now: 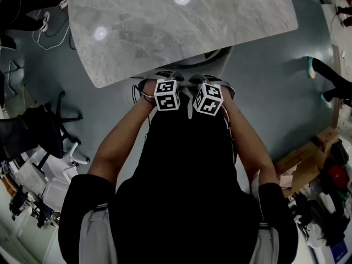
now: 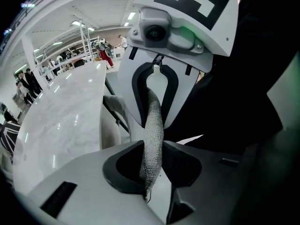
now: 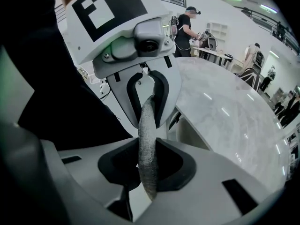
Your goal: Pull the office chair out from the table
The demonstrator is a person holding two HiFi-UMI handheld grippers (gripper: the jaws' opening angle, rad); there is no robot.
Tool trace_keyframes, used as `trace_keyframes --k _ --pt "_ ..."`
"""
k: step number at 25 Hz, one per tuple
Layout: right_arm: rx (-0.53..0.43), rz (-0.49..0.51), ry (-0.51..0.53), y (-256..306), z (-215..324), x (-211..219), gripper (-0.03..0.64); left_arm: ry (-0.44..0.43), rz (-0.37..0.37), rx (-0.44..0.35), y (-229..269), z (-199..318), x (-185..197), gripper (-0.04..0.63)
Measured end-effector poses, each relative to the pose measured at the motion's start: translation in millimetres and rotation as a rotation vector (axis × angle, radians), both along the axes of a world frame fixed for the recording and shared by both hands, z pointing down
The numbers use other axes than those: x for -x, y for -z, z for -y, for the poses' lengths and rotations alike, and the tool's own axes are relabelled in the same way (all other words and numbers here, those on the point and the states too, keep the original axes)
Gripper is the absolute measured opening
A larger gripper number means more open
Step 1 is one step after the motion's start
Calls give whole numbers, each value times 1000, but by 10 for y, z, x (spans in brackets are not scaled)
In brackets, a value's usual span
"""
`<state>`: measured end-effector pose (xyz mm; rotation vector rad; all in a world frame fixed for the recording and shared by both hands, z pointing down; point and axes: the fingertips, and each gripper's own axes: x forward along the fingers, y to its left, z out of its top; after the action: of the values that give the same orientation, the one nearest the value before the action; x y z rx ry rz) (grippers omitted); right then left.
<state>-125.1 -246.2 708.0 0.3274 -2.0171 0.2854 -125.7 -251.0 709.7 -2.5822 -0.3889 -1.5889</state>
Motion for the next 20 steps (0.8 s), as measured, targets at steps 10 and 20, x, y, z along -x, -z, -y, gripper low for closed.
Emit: trace_keyframes --k 10,20 --pt "16 10 -57 45 -14 -7 97 18 9 -24 -20 16 16 97" --pt "32 3 -89 60 -119 18 94 1 1 5 64 -139 22 94"
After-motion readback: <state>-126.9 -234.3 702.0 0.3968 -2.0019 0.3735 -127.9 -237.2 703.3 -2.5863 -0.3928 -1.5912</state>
